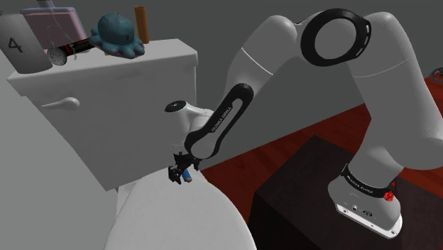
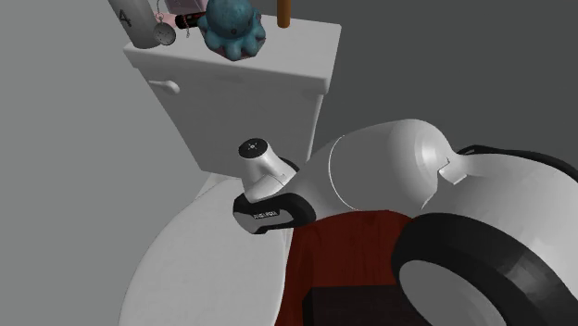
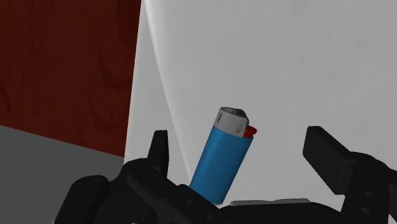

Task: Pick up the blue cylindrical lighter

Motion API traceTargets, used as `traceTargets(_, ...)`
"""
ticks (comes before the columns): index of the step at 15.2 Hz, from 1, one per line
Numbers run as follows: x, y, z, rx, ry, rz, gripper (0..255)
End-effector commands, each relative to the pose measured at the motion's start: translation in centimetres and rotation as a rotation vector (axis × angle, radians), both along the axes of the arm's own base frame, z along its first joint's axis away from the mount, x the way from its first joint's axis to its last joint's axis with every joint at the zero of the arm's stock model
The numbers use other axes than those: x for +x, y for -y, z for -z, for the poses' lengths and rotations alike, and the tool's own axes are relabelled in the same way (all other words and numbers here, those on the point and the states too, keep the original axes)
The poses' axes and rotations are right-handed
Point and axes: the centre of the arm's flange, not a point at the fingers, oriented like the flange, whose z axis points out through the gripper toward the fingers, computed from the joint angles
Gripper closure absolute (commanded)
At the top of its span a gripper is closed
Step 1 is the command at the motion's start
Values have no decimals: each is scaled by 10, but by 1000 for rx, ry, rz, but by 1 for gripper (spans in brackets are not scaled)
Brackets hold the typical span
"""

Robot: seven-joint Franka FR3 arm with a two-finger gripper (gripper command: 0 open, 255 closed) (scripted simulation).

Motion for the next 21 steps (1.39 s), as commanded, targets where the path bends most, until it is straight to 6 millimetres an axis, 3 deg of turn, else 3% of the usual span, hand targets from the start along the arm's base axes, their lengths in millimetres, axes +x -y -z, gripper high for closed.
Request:
traceTargets(1, -1, -1, 11, 0, 0, 0, 0)
traceTargets(4, -1, -1, 19, 0, 0, 0, 0)
traceTargets(5, -2, 0, 18, 0, 0, 0, 255)
traceTargets(14, -1, -1, 19, 0, 0, 0, 255)
traceTargets(21, -1, -1, -18, 0, 0, 0, 255)
